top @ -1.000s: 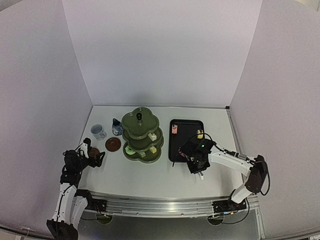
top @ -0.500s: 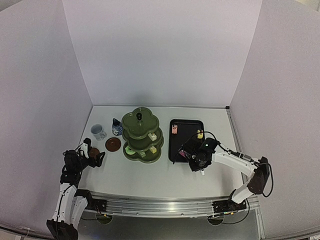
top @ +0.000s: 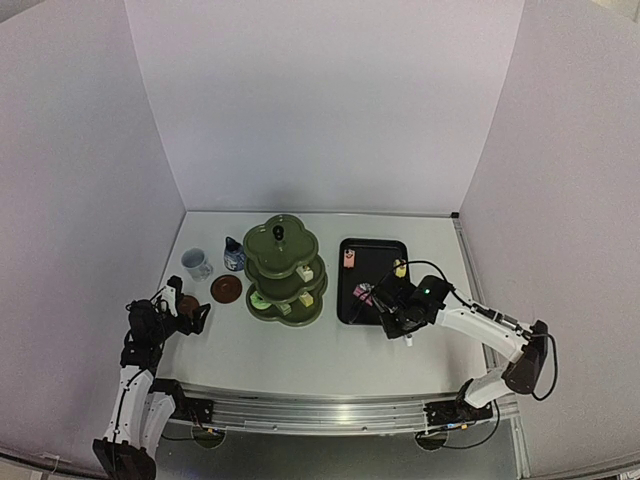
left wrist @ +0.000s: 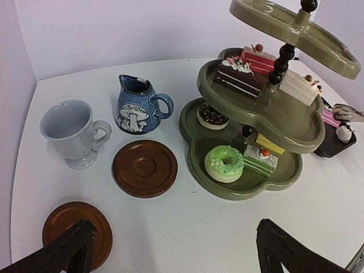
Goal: Serve the afternoon tea
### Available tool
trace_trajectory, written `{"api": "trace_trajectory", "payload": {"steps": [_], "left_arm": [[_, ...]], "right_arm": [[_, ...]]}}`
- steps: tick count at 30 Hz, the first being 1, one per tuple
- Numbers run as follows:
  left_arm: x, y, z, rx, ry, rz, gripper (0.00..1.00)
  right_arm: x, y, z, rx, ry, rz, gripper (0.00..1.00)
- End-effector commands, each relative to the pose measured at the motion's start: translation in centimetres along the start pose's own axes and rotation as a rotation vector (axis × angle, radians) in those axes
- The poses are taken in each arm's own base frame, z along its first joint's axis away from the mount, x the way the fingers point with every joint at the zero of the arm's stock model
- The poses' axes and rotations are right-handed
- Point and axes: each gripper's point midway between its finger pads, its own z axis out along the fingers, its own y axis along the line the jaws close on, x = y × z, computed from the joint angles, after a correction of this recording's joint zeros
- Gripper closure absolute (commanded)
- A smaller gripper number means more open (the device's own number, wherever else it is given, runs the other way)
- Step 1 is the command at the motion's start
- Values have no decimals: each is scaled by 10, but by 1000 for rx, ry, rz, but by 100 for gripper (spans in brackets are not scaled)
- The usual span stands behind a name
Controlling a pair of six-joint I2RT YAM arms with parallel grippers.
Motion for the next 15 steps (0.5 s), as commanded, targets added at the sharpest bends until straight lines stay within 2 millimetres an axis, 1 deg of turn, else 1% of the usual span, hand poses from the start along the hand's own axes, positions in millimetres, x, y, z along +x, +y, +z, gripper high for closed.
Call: {"api": "trace_trajectory", "payload": {"steps": [1,5,10,15], "left_arm": [[-9,-1,-2,4,-20,14,0],[-9,-1,-2,3,-19,14,0],[-9,0,-2,2,-18,14,0],[-9,0,-2,1,-20,15,0]], "right_arm": [[-23,-1,-24,-25,-116,24,100],[-27,-2,-35,-26,-152,7,100],[-25,-2,-26,-2,-129,-11,100],[-33,-1,-35,-8,-154,-27,100]]}}
